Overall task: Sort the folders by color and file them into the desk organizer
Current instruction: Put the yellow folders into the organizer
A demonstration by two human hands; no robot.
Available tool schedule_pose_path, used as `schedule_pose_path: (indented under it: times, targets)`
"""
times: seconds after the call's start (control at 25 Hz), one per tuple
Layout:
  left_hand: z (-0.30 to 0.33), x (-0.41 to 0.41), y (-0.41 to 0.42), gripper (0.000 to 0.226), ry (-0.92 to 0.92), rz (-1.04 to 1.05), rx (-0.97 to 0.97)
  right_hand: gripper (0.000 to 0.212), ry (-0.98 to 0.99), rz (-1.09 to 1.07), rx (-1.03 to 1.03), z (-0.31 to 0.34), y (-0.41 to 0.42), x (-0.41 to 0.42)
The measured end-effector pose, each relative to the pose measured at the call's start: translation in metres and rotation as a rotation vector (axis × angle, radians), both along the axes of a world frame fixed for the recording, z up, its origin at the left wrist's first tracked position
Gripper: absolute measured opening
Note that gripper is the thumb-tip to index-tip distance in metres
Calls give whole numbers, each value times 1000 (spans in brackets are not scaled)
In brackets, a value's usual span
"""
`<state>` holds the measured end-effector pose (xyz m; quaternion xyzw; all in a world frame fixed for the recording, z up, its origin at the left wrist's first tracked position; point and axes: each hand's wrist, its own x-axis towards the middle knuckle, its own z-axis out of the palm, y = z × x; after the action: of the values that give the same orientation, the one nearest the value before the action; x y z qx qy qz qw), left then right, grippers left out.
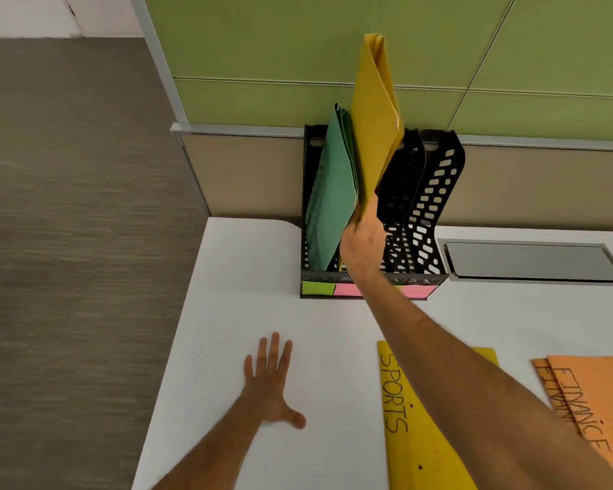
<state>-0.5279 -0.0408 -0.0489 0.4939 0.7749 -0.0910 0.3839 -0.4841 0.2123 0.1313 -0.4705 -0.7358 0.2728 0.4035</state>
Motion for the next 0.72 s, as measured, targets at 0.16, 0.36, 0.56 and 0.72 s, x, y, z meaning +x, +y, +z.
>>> schedule_pose_path:
  times: [0.16, 0.36, 0.56, 0.72]
  targets:
    - [-1, 0, -1, 160, 12, -3, 12, 43, -122, 86, -21, 3, 3, 1]
    - [0, 0, -1, 160, 11, 0, 8, 52, -223, 98, 15, 5, 8, 3]
    - [-3, 0, -1, 159, 18, 0, 14, 45, -169, 46, 17, -3, 14, 9]
    - [-4, 0, -2, 158, 29, -9, 24, 47, -169, 37, 5, -6, 20, 17]
